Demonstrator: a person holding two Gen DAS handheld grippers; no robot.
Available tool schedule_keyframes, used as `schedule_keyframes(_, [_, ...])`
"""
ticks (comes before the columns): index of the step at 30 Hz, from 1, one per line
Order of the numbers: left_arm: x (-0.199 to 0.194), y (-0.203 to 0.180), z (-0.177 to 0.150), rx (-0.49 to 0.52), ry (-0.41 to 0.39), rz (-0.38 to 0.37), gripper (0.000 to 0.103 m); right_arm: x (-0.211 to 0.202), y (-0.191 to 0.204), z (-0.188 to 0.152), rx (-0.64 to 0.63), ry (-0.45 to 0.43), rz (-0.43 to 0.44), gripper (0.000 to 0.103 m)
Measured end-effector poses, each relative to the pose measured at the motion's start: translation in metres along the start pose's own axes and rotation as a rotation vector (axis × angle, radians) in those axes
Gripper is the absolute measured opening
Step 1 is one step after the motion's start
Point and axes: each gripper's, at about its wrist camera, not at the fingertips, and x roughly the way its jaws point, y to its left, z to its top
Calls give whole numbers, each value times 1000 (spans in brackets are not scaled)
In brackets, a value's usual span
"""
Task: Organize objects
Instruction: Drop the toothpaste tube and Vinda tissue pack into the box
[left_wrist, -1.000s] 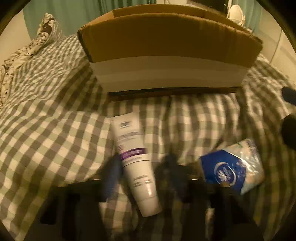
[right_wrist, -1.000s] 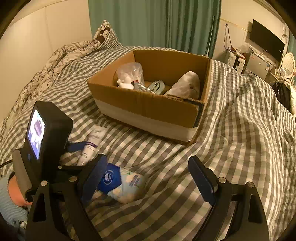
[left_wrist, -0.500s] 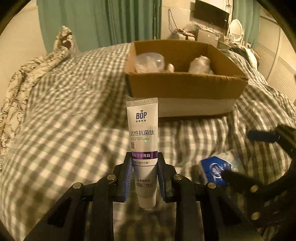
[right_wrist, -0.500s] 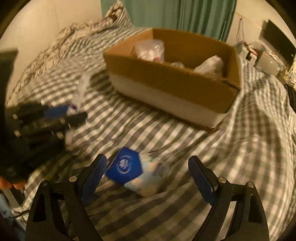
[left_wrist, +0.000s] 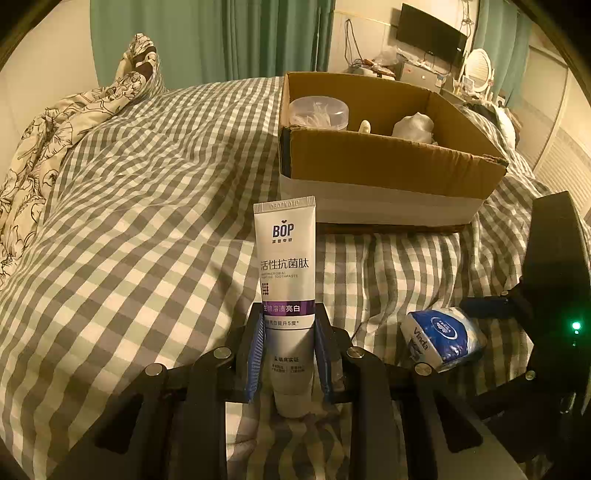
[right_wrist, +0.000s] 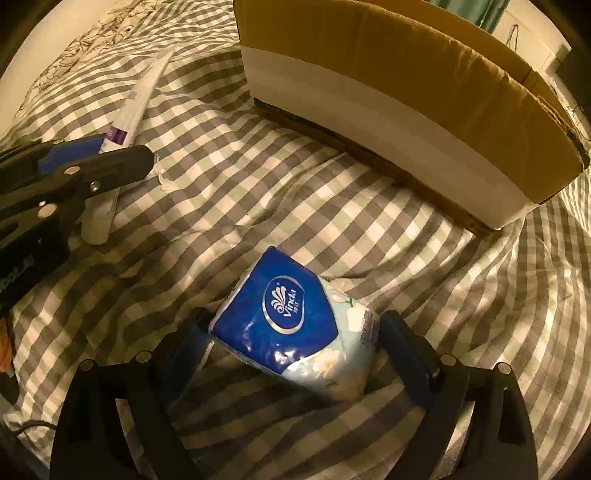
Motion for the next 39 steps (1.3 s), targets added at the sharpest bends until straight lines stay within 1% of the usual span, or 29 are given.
schedule_keyframes(3, [0,1,0,-1,1,2,25,-2,0,-1,5,-18,-15,90])
schedule_keyframes(4, [-1,0,0,0,0,3,25,-4,0,-1,6,-24,-21,82])
schedule_keyframes(7, [-6,-2,-2,1,-5,9,25,-13,-1,-3,15,-65,-26,76])
schedule_keyframes(13, [-19,-7,-2,12,-20,22,25,-52,-4,-7,35,-198,-34,73])
schedule_keyframes(16, [-28,-13,7,26,-41,10,23,-77,-12,-10,50,-270,-26,73])
schedule_keyframes(17, [-31,-15,12,29,-49,1,23,-86,-12,-3,50,-292,-29,73])
schedule_keyframes(20, [-43,-24,33,49,-91,-24,20,-122,-22,2,56,-366,-46,73])
schedule_keyframes(23, [-55,-34,62,84,-146,-47,20,-156,-42,21,66,-447,-66,73])
schedule_keyframes(26, [-62,-41,90,94,-188,-68,20,-176,-52,43,77,-505,-83,73])
schedule_keyframes(27, [-64,-44,103,103,-208,-64,20,-183,-57,55,80,-527,-91,73])
schedule_keyframes(29, [-65,-48,122,115,-231,-65,20,-194,-67,67,84,-560,-102,73])
schedule_keyframes(31, [-62,-52,144,117,-246,-76,20,-200,-76,81,91,-582,-102,73])
schedule_keyframes(34, [-53,-57,168,124,-261,-68,20,-199,-90,101,105,-598,-108,73])
schedule_keyframes(36, [-40,-59,184,128,-253,-60,20,-193,-101,111,115,-594,-116,73])
schedule_keyframes(39, [-16,-61,196,136,-229,-56,20,-177,-115,123,130,-570,-106,73])
